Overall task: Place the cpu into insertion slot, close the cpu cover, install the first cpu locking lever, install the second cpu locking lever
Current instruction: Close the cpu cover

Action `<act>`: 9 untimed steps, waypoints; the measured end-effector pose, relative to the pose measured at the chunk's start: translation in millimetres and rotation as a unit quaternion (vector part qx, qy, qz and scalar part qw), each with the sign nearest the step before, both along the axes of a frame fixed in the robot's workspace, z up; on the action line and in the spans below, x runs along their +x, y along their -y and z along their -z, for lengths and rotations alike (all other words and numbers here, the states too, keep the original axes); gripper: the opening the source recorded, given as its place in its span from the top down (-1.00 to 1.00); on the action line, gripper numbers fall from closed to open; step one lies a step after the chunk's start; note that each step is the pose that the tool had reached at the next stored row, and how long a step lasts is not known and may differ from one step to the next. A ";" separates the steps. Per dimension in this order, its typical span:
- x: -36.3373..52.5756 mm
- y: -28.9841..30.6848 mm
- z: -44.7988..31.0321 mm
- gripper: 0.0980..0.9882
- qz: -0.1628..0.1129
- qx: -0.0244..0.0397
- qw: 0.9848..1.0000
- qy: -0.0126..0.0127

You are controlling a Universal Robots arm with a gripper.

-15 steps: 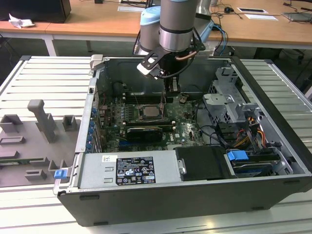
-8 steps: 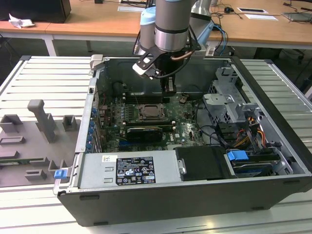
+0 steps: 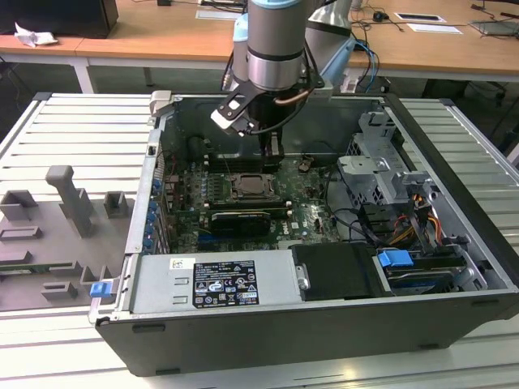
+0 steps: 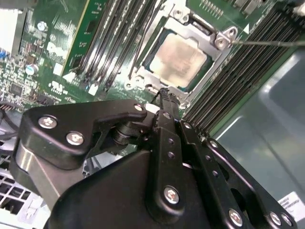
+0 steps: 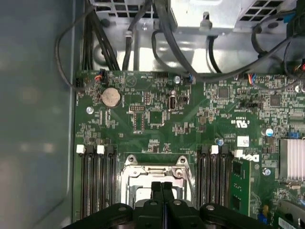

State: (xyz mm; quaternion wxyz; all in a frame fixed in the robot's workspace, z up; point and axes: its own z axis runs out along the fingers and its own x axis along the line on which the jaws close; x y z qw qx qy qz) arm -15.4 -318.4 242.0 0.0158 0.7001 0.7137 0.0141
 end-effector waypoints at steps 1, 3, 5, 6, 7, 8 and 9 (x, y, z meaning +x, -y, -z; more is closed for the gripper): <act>-3.5 0.0 1.1 0.98 -0.002 0.000 1.000 0.000; -9.9 0.0 2.0 0.98 -0.003 0.000 1.000 0.000; -12.9 0.0 2.4 0.98 -0.003 0.000 1.000 0.000; -14.9 0.0 2.6 0.98 -0.003 0.000 1.000 0.000; -16.2 -0.1 2.7 0.98 -0.003 0.000 1.000 0.000; -17.2 0.0 2.8 0.98 -0.003 0.000 1.000 0.000; -19.1 0.0 2.9 0.98 -0.003 0.000 1.000 0.000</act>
